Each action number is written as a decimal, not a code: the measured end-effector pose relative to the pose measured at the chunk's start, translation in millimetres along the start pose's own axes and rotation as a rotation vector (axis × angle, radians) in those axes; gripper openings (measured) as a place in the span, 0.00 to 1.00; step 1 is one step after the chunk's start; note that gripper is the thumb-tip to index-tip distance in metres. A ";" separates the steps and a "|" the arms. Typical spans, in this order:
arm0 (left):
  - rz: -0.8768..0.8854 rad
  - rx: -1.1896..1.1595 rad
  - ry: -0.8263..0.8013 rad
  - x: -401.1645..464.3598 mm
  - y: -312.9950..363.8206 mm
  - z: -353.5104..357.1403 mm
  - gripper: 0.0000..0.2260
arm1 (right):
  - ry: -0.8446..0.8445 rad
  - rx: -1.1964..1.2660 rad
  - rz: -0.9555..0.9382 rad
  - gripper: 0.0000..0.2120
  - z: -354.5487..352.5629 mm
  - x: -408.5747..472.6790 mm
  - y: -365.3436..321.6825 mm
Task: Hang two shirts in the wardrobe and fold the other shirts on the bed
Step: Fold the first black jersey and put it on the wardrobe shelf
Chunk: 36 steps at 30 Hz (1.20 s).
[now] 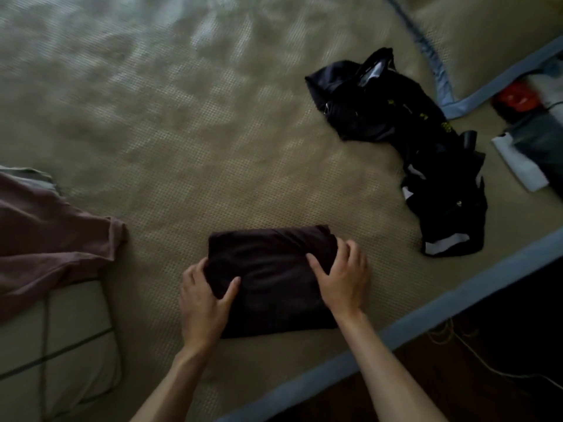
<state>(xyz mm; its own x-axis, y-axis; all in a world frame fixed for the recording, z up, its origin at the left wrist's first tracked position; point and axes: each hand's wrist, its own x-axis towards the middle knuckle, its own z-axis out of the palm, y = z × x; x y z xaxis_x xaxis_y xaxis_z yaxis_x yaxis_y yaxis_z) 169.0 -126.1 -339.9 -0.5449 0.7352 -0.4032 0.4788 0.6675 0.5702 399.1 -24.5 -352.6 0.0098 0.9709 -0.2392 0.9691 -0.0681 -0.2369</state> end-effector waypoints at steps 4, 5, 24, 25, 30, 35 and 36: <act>-0.313 -0.477 -0.227 3.4 20.4 -13.3 0.22 | -0.280 0.506 0.328 0.38 -11.9 -3.7 -11.6; -0.335 -0.524 -0.311 6.3 23.4 -15.3 0.18 | -0.326 0.548 0.370 0.32 -16.3 -3.8 -13.1; 0.810 -0.522 -1.016 -273.9 341.3 -279.8 0.08 | 0.730 1.141 0.322 0.16 -475.6 -392.1 -18.4; 0.856 -0.549 -1.072 -310.5 354.8 -291.8 0.07 | 0.826 1.116 0.311 0.16 -500.3 -427.1 -14.2; 1.106 -0.625 -1.254 -477.8 385.2 -326.2 0.08 | 1.209 0.986 0.318 0.14 -578.9 -609.3 -10.8; 1.372 -0.544 -1.479 -626.8 364.4 -328.0 0.09 | 1.491 0.839 0.494 0.12 -575.4 -768.7 2.5; 1.419 -0.517 -1.528 -657.4 356.9 -321.9 0.10 | 1.522 0.823 0.549 0.12 -570.7 -801.2 7.7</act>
<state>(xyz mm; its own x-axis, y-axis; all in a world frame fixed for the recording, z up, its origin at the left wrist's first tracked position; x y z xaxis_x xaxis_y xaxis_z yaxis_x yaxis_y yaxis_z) 476.5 -409.0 359.1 0.8813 0.2514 0.4001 -0.3687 -0.1638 0.9150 539.3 -671.9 374.6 0.9006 0.1087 0.4209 0.4273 -0.0430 -0.9031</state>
